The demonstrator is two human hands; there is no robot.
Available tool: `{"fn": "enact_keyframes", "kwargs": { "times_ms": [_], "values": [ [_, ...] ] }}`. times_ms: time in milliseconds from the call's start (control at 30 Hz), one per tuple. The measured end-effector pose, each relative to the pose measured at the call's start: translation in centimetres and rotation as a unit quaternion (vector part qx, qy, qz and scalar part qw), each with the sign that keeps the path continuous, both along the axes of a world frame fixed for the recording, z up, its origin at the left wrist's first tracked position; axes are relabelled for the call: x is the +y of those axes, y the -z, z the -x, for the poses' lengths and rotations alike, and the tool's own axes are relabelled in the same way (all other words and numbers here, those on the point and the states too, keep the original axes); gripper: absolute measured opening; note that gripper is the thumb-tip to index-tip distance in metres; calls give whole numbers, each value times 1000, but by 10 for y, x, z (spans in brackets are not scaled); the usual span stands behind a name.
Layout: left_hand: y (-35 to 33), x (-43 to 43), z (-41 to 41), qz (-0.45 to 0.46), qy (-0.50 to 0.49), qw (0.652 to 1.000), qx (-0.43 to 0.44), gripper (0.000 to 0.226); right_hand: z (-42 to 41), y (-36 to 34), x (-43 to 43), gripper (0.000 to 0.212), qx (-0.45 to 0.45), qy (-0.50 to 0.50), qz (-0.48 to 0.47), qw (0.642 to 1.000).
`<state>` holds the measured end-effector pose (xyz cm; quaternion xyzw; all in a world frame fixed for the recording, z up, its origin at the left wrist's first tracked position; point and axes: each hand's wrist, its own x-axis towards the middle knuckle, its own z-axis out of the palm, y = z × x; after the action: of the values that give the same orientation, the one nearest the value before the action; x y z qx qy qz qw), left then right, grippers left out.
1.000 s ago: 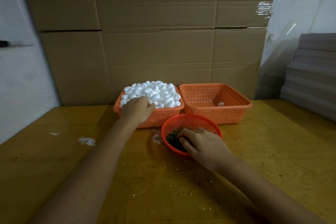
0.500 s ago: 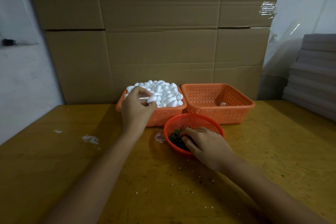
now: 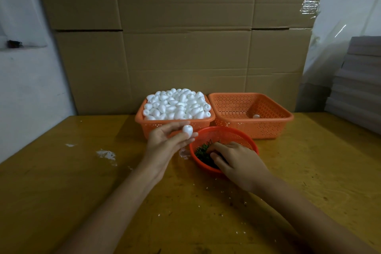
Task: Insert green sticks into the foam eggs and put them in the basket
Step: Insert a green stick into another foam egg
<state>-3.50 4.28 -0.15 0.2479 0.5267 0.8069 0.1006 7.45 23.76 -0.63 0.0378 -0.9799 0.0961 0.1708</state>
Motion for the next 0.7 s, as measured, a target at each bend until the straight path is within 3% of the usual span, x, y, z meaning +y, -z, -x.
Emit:
{"fn": "enact_keyframes", "kwargs": {
  "times_ms": [167, 367, 700],
  "values": [
    [1, 2, -4, 7, 13, 999, 28, 23, -3, -2, -1, 32, -10, -1, -4, 1000],
    [3, 2, -5, 33, 4, 998, 48, 44, -3, -2, -1, 32, -13, 2, -3, 1000],
    [6, 0, -6, 62, -9, 996, 56, 35, -2, 0, 0, 31, -9, 0, -2, 1000]
  ]
}}
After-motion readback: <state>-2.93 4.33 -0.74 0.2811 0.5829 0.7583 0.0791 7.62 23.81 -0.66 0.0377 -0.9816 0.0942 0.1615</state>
